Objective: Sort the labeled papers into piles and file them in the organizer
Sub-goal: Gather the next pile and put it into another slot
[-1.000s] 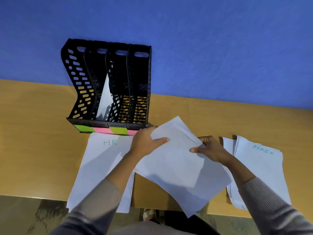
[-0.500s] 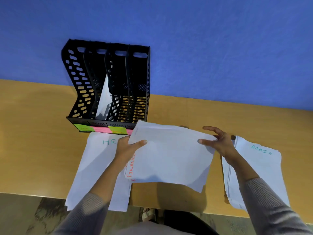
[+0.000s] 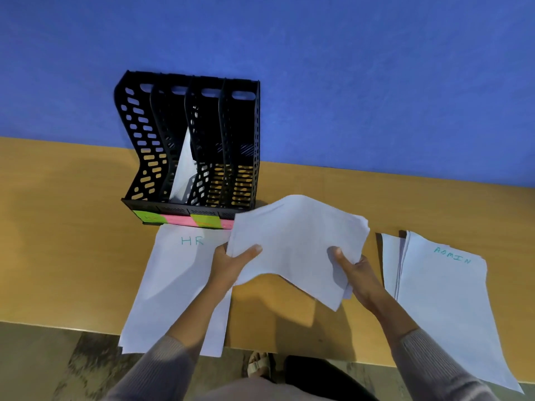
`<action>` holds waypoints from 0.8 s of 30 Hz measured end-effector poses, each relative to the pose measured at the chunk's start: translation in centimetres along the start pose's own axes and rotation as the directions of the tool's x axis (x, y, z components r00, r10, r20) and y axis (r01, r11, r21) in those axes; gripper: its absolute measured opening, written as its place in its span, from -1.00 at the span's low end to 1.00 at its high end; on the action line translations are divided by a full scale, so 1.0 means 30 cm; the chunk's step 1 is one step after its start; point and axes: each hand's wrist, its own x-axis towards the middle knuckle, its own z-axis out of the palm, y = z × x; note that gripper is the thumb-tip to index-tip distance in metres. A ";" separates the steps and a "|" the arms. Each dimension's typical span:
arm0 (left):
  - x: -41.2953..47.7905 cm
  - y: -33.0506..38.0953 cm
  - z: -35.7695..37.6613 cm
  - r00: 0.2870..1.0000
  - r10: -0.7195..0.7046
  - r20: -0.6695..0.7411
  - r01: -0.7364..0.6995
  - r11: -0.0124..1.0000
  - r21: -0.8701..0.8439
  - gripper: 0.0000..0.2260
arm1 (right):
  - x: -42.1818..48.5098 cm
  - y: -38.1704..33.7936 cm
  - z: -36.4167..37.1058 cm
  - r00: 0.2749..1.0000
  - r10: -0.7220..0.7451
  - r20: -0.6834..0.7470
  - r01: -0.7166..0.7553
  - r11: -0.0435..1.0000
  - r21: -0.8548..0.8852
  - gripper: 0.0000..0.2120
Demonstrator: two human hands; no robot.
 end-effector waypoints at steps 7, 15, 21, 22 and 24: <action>-0.036 -0.045 0.035 0.995 0.033 -0.096 -0.047 0.987 -0.151 -0.84 | -0.002 -0.028 -0.015 0.960 -0.214 -0.179 0.220 0.975 0.014 -0.92; -0.049 -0.065 0.062 0.966 0.211 -0.147 -0.222 0.973 -0.063 -0.79 | -0.025 0.020 -0.020 0.957 -0.267 -0.117 0.268 0.963 -0.005 -0.83; -0.052 -0.038 0.112 0.952 0.182 -0.246 -0.226 0.960 -0.167 -0.83 | -0.040 0.020 0.004 0.957 -0.205 -0.203 0.222 0.973 0.062 -0.84; -0.050 -0.032 0.113 0.952 0.181 -0.248 -0.232 0.953 -0.196 -0.84 | -0.039 0.015 -0.001 0.956 -0.209 -0.207 0.230 0.970 0.082 -0.83; -0.048 -0.026 0.118 0.952 0.177 -0.250 -0.238 0.942 -0.238 -0.82 | -0.033 0.015 -0.007 0.951 -0.217 -0.220 0.245 0.964 0.108 -0.70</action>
